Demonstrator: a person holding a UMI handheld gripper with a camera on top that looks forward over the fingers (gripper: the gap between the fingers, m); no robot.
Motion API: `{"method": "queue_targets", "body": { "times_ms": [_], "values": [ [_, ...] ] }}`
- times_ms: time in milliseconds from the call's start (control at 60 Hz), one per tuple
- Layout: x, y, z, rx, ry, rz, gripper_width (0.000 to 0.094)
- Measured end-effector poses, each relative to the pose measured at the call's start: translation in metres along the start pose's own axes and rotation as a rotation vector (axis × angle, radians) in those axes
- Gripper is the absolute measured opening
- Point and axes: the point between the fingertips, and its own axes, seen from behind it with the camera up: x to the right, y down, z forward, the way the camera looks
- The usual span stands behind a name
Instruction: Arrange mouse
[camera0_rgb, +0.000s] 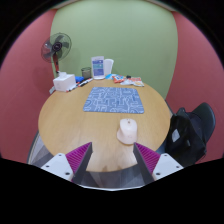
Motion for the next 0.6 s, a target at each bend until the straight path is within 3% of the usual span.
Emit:
{"method": "queue_targets", "body": {
  "times_ms": [183, 383, 467, 517, 600],
  "values": [
    [0.035, -0.02, 0.076, 0.07, 0.0, 0.014, 0.0842],
    [0.06, -0.025, 0.132, 0.071, -0.001, 0.029, 0.0811],
    [0.059, -0.026, 0.14, 0.074, -0.016, 0.036, 0.0687],
    [0.06, -0.026, 0.142, 0.083, -0.021, 0.026, 0.0541],
    [0.056, -0.031, 0.144, 0.092, -0.026, 0.006, 0.0506]
  ]
}}
